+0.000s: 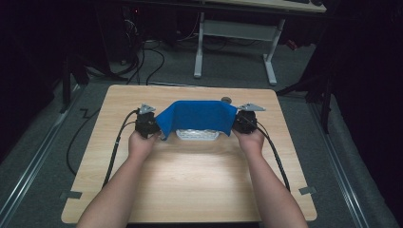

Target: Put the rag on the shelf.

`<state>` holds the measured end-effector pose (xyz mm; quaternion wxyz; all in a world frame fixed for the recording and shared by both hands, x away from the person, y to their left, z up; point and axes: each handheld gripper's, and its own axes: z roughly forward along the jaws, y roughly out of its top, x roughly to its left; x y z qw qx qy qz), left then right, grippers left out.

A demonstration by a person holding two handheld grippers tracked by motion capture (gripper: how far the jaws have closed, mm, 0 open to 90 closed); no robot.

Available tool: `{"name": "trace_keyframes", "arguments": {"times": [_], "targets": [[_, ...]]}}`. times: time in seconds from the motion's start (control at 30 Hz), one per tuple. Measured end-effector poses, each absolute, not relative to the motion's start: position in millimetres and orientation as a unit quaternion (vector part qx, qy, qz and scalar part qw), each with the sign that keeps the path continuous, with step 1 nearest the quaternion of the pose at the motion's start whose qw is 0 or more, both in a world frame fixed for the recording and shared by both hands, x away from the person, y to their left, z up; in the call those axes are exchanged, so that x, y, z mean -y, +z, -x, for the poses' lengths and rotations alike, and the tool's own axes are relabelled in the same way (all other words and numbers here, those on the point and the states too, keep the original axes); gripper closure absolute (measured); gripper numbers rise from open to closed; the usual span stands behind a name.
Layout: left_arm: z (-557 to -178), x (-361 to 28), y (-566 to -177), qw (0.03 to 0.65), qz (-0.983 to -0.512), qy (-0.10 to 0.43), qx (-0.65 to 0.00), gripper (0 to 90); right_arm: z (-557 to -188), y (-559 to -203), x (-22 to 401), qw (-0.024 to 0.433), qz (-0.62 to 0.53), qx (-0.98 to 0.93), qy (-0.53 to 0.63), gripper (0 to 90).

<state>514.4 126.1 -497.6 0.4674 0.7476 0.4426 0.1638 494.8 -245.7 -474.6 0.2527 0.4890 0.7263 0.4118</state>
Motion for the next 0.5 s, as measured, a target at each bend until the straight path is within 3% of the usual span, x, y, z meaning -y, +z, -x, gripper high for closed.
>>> {"name": "trace_keyframes", "arguments": {"times": [0.27,0.5], "targets": [[-513.2,-136.9,-486.5,0.47,-0.735,0.185,-0.452,63.6,-493.5,-463.2,254.4,0.268,-0.492,-0.715,0.419,58.7],[-511.0,-149.3,-474.7,0.472,-0.726,0.205,-0.457,61.2,-490.7,-452.2,263.8,0.277,-0.495,-0.706,0.425,54.2]]}}
